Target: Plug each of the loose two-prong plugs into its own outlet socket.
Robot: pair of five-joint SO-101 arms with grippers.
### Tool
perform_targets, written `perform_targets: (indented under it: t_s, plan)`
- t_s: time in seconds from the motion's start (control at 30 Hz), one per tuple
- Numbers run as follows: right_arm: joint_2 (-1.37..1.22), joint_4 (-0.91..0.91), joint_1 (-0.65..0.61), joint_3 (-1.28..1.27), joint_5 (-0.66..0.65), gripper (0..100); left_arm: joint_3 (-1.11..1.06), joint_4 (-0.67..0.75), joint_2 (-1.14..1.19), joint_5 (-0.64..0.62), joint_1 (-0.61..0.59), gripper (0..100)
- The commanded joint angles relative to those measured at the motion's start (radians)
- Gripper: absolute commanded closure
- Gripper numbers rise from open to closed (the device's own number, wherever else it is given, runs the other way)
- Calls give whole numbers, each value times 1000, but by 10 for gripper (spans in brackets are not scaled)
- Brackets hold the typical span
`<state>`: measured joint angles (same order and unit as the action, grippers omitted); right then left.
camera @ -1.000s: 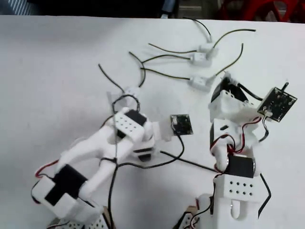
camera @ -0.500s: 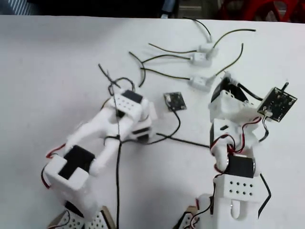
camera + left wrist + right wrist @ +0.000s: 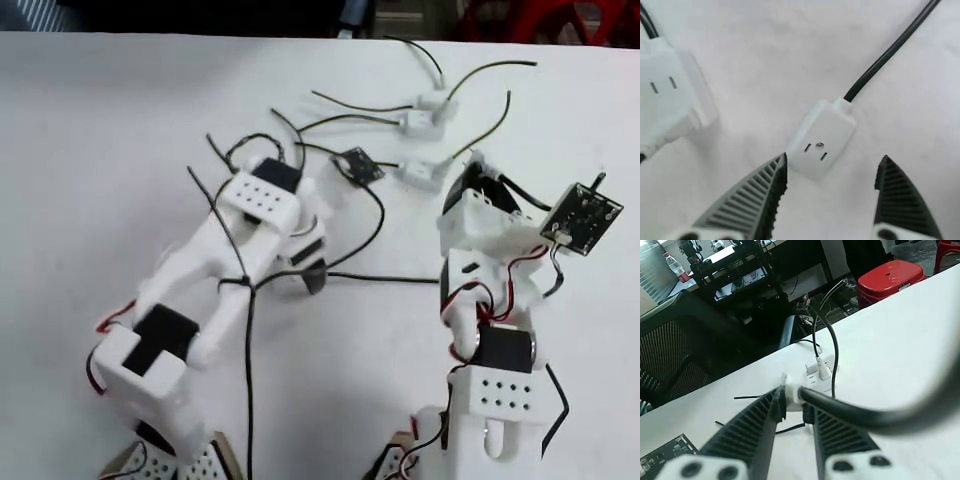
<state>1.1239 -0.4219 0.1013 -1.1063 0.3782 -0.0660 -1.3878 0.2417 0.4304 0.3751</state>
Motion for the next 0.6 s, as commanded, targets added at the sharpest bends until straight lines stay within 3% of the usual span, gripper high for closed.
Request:
perform_targets:
  t_s: [0.0, 0.2, 0.57]
  plan:
    - [10, 24, 8, 6, 0, 981, 48, -40, -7, -5, 22, 714]
    - [12, 24, 8, 6, 0, 981, 35, -84, 1, 46, 59, 714]
    - [12, 24, 8, 5, 0, 981, -129, 133, 27, 87, 18, 710]
